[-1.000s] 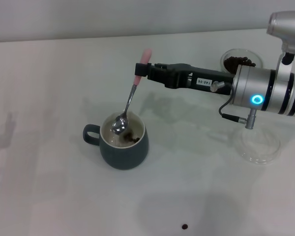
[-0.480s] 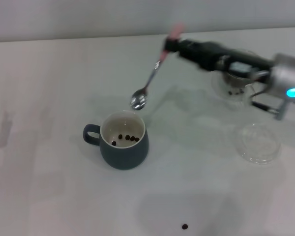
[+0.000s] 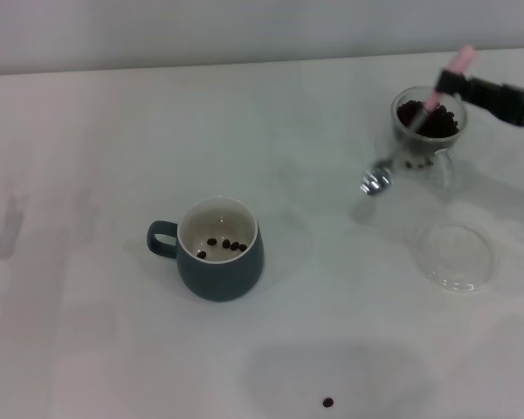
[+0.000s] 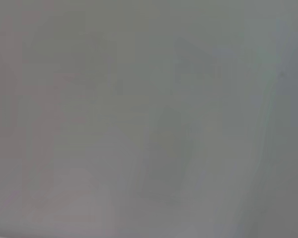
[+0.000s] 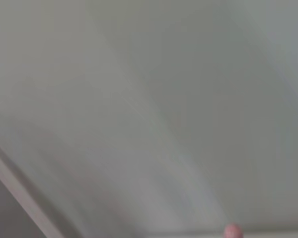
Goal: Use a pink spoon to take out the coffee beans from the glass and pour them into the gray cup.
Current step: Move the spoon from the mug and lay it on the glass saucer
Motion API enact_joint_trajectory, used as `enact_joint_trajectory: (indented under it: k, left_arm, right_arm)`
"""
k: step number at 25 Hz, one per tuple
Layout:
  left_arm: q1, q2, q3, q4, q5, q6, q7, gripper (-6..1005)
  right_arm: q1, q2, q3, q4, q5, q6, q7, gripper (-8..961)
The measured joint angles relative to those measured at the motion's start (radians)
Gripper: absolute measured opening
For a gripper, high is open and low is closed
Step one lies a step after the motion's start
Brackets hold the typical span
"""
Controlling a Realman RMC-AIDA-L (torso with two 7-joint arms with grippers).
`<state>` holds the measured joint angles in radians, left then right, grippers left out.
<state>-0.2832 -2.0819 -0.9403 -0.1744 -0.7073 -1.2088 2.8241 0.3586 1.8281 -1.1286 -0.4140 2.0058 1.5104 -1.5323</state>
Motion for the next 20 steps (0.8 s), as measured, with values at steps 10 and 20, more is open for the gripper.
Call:
enact_joint_trajectory:
  k: [10,20]
  left_arm:
    - [-0.004,0.0,0.0,0.001,0.0,0.001,0.0,774]
    - [-0.004,0.0,0.0,0.001,0.0,0.002,0.0,775]
  right_arm:
    - [0.007,-0.09,0.04,0.002,-0.208,-0.047,0.003,143]
    - [0.014,-0.103,0.116,0.003,-0.366,-0.065,0.021,145]
